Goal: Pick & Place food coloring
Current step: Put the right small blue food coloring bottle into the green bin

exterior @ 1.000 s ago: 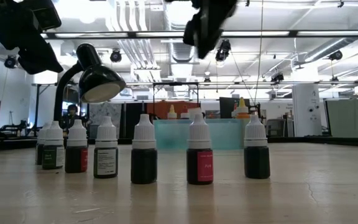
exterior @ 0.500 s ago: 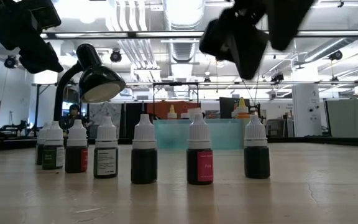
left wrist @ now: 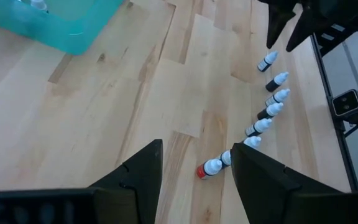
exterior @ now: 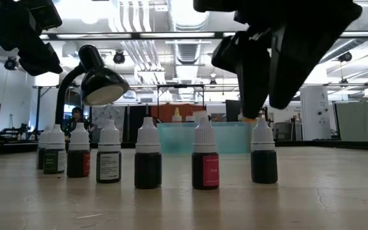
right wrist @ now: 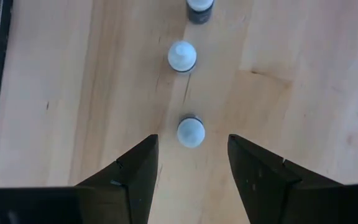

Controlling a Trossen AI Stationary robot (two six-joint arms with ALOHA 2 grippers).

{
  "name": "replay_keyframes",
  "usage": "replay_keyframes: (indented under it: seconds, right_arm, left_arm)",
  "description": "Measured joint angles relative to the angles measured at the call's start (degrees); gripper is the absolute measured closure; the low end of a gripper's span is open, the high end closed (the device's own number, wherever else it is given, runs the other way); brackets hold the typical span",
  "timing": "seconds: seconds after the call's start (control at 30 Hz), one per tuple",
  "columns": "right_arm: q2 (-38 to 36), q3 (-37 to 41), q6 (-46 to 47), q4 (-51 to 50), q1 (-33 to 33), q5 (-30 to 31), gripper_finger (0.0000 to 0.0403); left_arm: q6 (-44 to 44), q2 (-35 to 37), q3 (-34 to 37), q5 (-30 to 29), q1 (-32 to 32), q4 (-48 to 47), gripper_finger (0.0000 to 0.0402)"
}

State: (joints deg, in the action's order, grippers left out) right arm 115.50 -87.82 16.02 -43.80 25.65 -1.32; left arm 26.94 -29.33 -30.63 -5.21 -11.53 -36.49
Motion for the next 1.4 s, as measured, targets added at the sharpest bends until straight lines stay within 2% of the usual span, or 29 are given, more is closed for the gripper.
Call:
replay_keyframes:
  seconds: [0.33, 1.23, 1.4]
  right_arm:
    - [0.00, 3.52, -3.03, 7.56, 0.28, -0.17, 0.0218]
    - [0.00, 5.94, -4.01, 9.48, 0.59, 0.00, 0.0218]
    - [0.00, 5.94, -4.03, 9.67, 0.59, 0.02, 0.0230]
  left_arm:
    - [0.17, 0.00, 0.00, -0.02, 0.00, 0.00, 0.0239]
    - [0.09, -0.01, 0.00, -0.20, 0.02, 0.00, 0.0239]
    - [0.09, -0.01, 0.00, -0.20, 0.02, 0.02, 0.0239]
